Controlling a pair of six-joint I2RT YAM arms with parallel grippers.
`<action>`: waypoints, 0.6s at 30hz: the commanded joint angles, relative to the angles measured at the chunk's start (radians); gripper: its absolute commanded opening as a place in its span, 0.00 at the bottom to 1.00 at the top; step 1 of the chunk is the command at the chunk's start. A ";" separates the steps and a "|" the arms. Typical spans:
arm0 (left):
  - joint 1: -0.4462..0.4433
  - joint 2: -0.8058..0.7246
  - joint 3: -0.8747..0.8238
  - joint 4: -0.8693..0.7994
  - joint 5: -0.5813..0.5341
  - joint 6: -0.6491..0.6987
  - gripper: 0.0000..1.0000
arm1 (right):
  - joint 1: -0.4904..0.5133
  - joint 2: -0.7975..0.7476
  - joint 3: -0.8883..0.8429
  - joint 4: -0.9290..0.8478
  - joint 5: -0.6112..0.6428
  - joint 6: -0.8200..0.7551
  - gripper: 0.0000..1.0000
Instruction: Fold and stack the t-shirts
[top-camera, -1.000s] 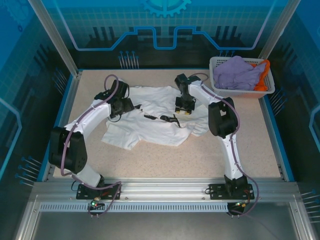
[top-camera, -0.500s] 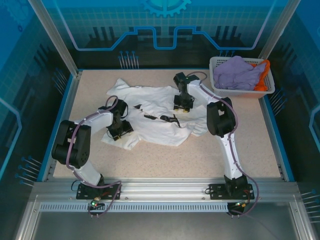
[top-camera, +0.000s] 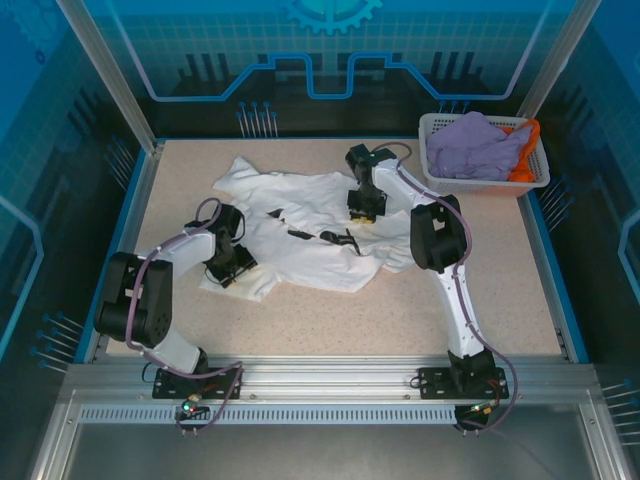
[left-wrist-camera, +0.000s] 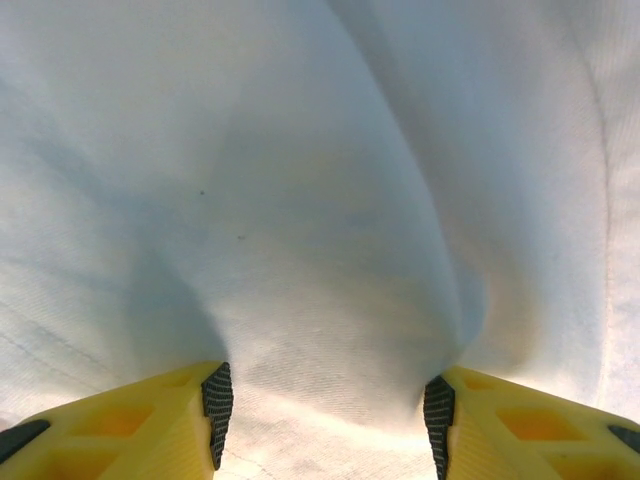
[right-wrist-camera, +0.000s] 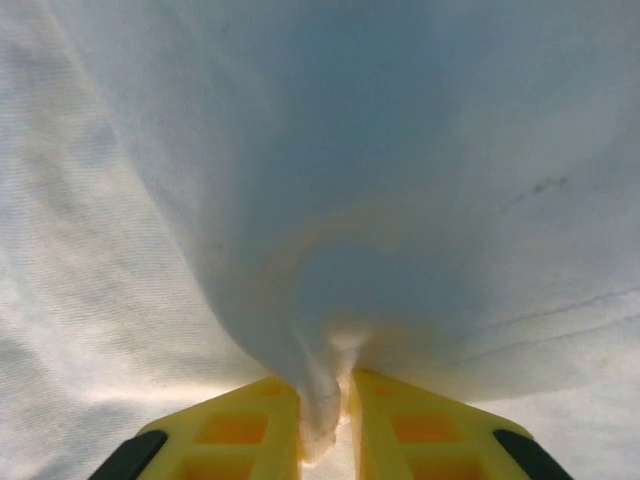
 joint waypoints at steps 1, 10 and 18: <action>0.022 -0.029 -0.017 -0.031 -0.020 0.008 0.55 | 0.008 -0.012 0.001 -0.028 0.009 -0.009 0.17; 0.043 -0.024 -0.013 -0.028 -0.028 0.027 0.53 | -0.015 -0.044 -0.007 -0.037 0.018 -0.010 0.15; 0.048 -0.005 -0.001 -0.028 -0.016 0.046 0.54 | -0.023 -0.034 -0.004 -0.041 0.020 -0.013 0.23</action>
